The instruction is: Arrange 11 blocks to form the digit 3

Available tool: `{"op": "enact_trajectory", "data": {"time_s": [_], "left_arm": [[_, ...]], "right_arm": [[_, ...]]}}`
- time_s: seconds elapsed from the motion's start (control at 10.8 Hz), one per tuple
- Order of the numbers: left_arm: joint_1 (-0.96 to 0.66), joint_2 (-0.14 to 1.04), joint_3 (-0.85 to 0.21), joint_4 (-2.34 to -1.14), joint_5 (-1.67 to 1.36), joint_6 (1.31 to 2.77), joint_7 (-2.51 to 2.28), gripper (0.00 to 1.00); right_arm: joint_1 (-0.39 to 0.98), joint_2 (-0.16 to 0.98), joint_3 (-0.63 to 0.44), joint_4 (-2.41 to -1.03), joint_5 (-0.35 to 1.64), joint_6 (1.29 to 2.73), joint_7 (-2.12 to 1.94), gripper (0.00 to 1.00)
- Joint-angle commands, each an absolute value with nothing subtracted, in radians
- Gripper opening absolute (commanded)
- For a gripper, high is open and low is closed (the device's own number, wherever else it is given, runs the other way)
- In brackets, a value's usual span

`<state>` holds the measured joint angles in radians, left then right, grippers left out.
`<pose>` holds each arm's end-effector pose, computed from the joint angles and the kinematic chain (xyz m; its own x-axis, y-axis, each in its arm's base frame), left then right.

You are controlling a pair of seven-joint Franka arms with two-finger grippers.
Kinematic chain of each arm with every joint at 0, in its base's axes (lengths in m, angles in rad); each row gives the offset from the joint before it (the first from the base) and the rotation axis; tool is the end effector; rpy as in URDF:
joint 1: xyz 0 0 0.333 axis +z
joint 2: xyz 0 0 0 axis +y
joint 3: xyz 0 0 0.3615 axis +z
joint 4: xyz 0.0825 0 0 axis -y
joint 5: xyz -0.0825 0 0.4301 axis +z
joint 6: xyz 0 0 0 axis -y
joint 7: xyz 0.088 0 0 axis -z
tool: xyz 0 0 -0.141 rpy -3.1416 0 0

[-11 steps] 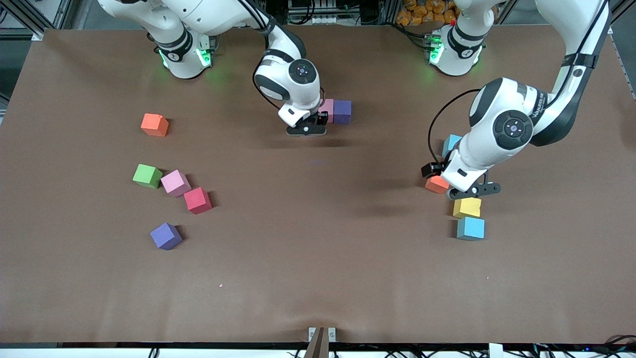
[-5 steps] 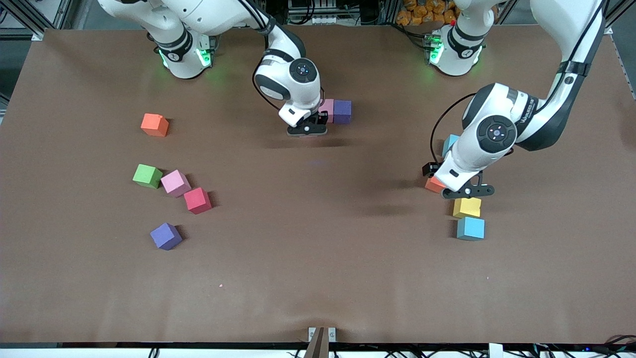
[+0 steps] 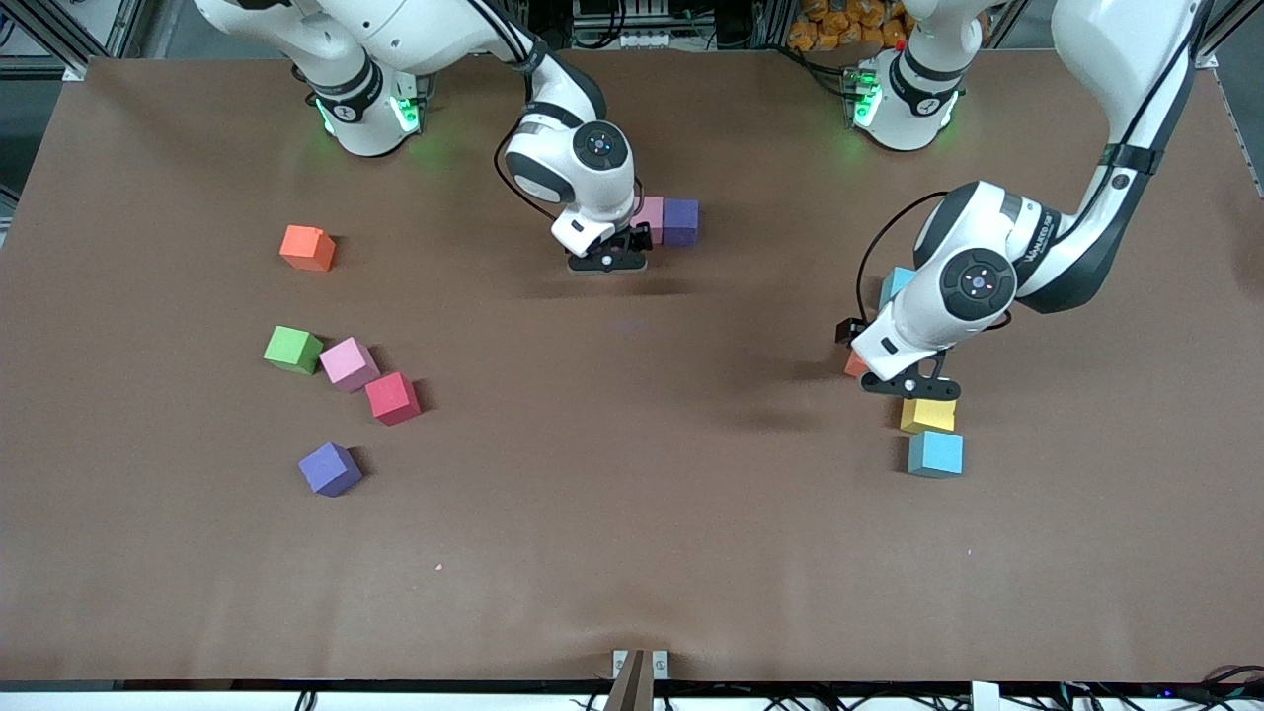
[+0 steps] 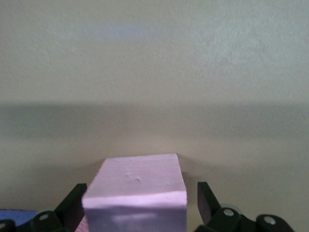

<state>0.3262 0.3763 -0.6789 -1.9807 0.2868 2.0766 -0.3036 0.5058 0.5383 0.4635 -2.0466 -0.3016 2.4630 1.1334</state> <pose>0.5976 -0.1850 0.2799 0.9658 -0.1922 -0.1741 -0.2022 -0.9785 -0.0417 0.3613 0.5214 0.1626 0.9975 0.0257 -0.0657 0.0265 -0.9996 0.0118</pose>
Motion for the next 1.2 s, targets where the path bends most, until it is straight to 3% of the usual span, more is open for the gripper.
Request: {"op": "enact_trajectory", "data": {"time_s": [0.0, 0.46, 0.65, 1.11], "left_arm": [[0.341, 0.374, -0.689, -2.031, 0.310, 2.161, -0.215, 1.00], [0.368, 0.380, -0.687, -2.152, 0.388, 2.351, -0.103, 1.00], [0.389, 0.391, -0.687, -2.155, 0.390, 2.355, -0.103, 1.00], [0.396, 0.423, -0.684, -2.157, 0.391, 2.356, -0.103, 1.00]], "right_arm": [[0.476, 0.517, 0.466, -2.016, -0.324, 2.453, 1.143, 1.00], [0.249, 0.397, 0.440, -2.019, -0.336, 2.438, 0.980, 1.00], [0.062, 0.374, 0.466, -2.052, -0.331, 2.433, 0.821, 1.00], [-0.152, 0.365, 0.471, -2.049, -0.334, 2.357, 0.337, 1.00]]}}
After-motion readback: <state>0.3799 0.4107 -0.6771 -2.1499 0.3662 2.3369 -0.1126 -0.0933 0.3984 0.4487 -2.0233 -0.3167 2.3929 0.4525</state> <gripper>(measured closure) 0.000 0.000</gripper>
